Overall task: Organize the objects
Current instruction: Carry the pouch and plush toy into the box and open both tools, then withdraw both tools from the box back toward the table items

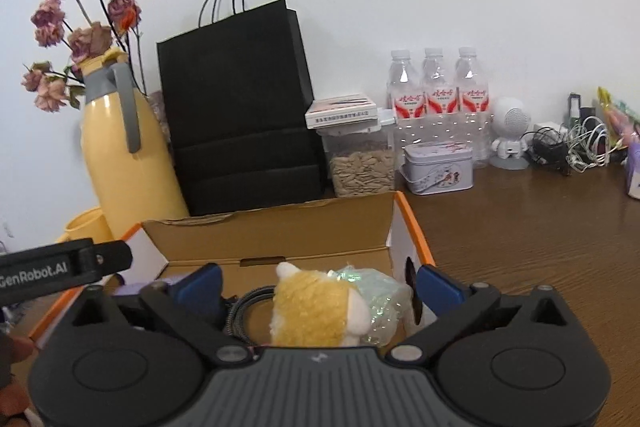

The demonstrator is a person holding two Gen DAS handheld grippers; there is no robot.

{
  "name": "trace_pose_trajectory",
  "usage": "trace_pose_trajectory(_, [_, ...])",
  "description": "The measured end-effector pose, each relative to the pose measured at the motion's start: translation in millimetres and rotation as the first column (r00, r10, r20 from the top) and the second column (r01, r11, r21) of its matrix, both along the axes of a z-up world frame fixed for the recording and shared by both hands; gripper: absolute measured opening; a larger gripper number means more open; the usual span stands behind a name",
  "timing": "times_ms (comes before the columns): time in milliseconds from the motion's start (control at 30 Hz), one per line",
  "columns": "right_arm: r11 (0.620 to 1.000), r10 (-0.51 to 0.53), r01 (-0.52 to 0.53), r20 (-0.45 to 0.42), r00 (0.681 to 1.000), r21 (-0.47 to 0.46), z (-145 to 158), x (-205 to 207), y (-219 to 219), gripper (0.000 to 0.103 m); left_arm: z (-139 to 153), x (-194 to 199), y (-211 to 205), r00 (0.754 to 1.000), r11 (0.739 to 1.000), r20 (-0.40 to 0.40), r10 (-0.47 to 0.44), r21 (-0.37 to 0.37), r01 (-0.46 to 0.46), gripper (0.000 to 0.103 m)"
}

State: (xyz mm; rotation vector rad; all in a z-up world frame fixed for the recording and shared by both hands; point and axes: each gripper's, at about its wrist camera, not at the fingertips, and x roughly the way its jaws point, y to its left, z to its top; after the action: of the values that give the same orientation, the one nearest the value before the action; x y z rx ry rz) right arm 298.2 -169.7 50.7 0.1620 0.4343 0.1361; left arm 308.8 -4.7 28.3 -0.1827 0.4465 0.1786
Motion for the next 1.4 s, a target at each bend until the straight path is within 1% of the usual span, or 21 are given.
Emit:
trace_pose_trajectory(400, [0.999, 0.04, -0.04, 0.014, 0.999, -0.018, 6, -6, 5, 0.103, 2, -3, 0, 1.0, 1.0, 0.0, 0.002, 0.009, -0.002, 0.103])
trace_pose_trajectory(600, [0.998, 0.055, -0.054, 0.028, 0.998, -0.034, 13, -13, 7, 0.103, 13, -15, -3, 1.0, 1.0, 0.021, -0.009, 0.022, 0.008, 0.103])
trace_pose_trajectory(833, [0.995, 0.077, -0.073, 0.057, 0.995, -0.064, 26, -35, 7, 0.103, 29, -44, -4, 0.999, 0.999, 0.049, -0.021, 0.039, 0.02, 0.103])
trace_pose_trajectory(1067, [0.992, 0.094, -0.087, 0.073, 0.993, -0.096, 34, -74, 0, 0.103, 40, -86, -4, 0.997, 0.997, 0.069, -0.039, 0.072, 0.034, 0.103])
trace_pose_trajectory(1400, [0.986, 0.108, -0.101, 0.043, 0.993, -0.135, 23, -132, -14, 0.103, 38, -142, 4, 0.996, 0.993, 0.063, -0.061, 0.104, 0.054, 0.103])
